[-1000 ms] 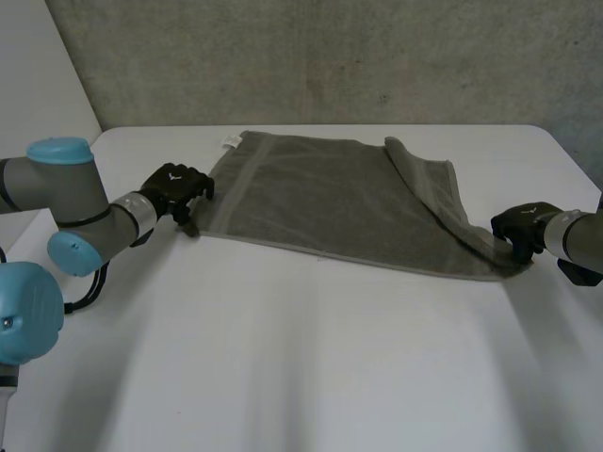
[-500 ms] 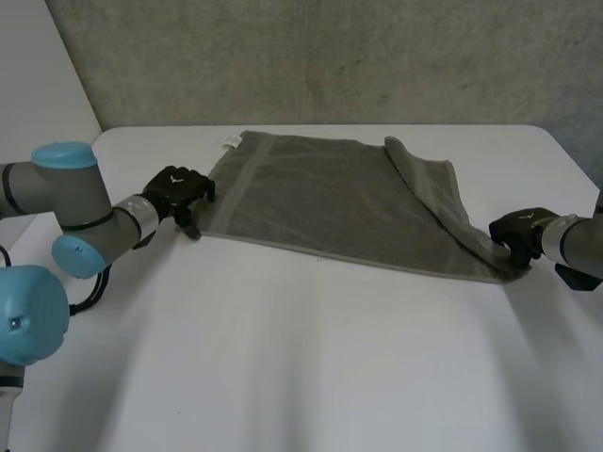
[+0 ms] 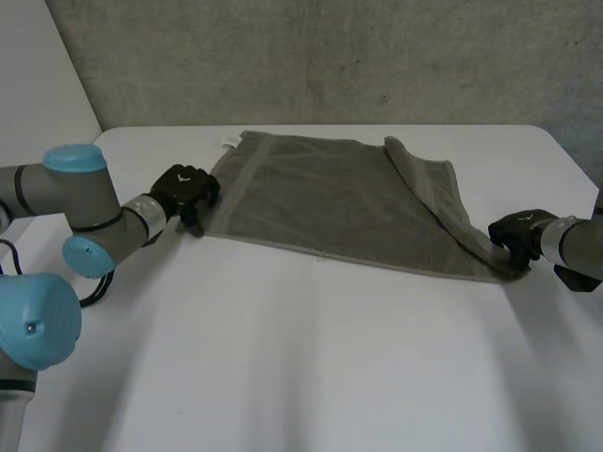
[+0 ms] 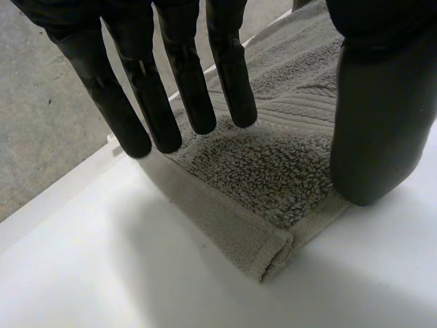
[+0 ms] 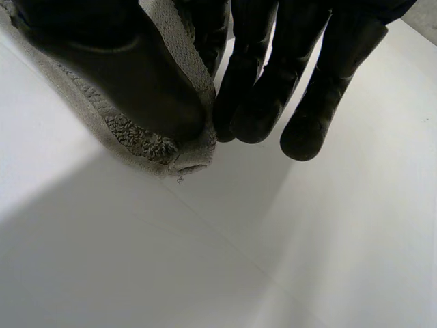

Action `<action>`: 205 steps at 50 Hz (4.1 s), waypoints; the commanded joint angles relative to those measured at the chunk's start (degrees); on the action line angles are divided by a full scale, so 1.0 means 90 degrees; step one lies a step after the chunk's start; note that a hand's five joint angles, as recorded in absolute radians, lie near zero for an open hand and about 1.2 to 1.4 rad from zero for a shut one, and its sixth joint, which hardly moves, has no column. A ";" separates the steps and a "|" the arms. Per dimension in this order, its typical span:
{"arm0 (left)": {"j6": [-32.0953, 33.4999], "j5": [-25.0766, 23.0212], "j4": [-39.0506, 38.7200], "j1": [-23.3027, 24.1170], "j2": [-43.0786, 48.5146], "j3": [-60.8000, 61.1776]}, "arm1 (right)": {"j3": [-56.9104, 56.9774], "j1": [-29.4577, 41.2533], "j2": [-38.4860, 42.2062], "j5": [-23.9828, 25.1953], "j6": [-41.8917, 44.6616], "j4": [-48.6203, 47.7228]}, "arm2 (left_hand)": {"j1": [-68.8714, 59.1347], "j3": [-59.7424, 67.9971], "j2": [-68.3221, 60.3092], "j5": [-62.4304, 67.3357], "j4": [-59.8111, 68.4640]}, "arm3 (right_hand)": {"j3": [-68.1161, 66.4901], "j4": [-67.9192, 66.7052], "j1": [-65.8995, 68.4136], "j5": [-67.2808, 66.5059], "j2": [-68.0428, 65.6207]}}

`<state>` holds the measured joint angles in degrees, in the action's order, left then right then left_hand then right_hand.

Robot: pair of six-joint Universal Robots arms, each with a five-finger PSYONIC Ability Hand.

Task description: Fold the towel.

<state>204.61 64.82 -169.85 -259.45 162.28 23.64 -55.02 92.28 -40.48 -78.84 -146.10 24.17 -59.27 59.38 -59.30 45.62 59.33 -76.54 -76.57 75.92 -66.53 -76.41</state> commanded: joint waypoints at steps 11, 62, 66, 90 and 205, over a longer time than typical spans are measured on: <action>0.0019 -0.0054 0.0015 0.0009 -0.0023 0.0049 | -0.0039 0.0000 0.0015 0.0020 0.0003 0.0000 | -0.1016 0.1004 -0.1013 0.1422 0.1009 | -0.0384 -0.0381 0.0454 -0.0386 -0.0399; 0.0772 0.0054 0.0015 0.0068 -0.0335 0.0860 | -0.0108 0.0000 -0.0014 0.0039 0.0003 0.0000 | -0.0812 0.0799 -0.0808 0.1217 0.0805 | -0.0384 -0.0381 0.0454 -0.0386 -0.0399; 0.0771 0.0054 0.0005 0.0068 -0.0345 0.0831 | -0.0127 0.0000 -0.0014 0.0039 0.0013 -0.0010 | -0.0774 0.0761 -0.0770 0.1179 0.0767 | -0.0384 -0.0381 0.0454 -0.0386 -0.0399; 0.0752 -0.0015 0.0054 0.0078 -0.0462 0.0879 | -0.0166 0.0000 0.0005 0.0029 0.0139 0.0000 | -0.2304 0.2291 -0.2300 0.2709 0.2296 | -0.0384 -0.0381 0.0454 -0.0386 -0.0399; 0.1777 -0.1489 -0.2475 -0.0879 -0.4603 0.8750 | -0.4619 -0.1875 -0.3335 0.1816 0.1497 -0.0195 | 0.1675 -0.1688 0.1679 -0.1269 -0.1682 | -0.0384 -0.0381 0.0454 -0.0386 -0.0399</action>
<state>221.63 50.16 -191.99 -268.50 119.27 104.44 -96.29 75.41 -70.67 -62.47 -132.67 22.57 -42.75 42.83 -42.84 31.81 42.77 -76.55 -76.57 76.10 -67.06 -76.63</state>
